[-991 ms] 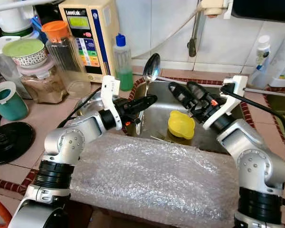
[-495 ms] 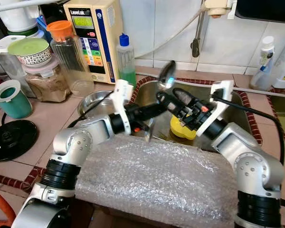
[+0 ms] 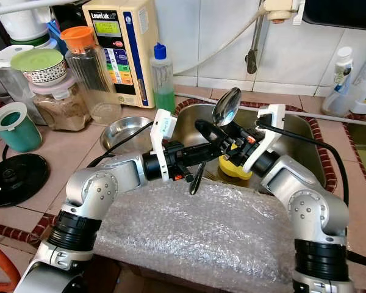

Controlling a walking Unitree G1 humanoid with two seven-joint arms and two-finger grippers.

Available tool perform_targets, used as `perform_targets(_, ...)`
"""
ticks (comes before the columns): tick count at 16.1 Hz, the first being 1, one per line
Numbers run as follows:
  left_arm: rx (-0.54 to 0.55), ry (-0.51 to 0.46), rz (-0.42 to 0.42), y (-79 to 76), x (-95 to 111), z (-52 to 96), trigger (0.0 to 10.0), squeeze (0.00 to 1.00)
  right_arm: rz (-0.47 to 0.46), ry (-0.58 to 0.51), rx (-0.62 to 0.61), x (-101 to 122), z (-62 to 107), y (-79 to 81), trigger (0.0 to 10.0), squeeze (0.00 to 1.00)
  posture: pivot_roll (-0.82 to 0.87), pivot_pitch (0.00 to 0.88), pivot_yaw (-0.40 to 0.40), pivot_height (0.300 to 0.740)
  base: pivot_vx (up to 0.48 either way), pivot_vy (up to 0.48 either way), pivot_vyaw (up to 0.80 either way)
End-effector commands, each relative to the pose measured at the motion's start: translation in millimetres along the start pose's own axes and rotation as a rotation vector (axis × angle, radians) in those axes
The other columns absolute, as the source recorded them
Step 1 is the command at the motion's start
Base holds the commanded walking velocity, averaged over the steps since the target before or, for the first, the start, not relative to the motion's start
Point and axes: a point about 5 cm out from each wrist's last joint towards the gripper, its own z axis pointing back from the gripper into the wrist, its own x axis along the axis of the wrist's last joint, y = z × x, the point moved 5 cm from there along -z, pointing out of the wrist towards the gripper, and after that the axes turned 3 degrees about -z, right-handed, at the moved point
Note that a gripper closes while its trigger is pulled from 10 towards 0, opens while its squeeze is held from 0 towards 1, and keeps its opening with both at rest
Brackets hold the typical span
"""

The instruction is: Kitchen organization

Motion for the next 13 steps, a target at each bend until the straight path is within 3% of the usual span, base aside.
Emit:
perform_targets(1,-0.038,-0.01,-0.027,-6.9,7,0.5,0.3,0.0,0.012,-0.032,-0.096,8,4.7,-18.5,0.0,0.0,0.01,0.0,0.063,0.74,0.0,0.0,0.0)
perform_targets(9,-0.069,-0.04,0.001,-5.2,16,-0.6,0.0,0.0,-0.032,-0.102,-0.192,24,14.2,-36.4,0.0,0.0,-0.02,0.0,0.073,0.74,0.0,0.0,0.0)
perform_targets(10,-0.09,-0.04,0.026,-7.9,14,0.0,0.4,0.0,-0.039,-0.107,-0.204,24,16.5,-38.1,0.0,0.0,-0.03,0.0,0.074,0.74,0.0,0.0,0.0)
perform_targets(11,-0.095,-0.038,0.039,-8.1,12,0.3,1.6,0.0,-0.047,-0.112,-0.205,25,18.3,-38.1,0.0,0.0,-0.03,0.0,0.074,0.74,0.0,0.0,0.0)
perform_targets(13,-0.118,-0.041,0.064,-9.2,11,1.2,3.1,0.0,-0.054,-0.119,-0.217,27,22.2,-40.2,0.0,0.0,-0.03,0.0,0.074,0.74,0.0,0.0,0.0)
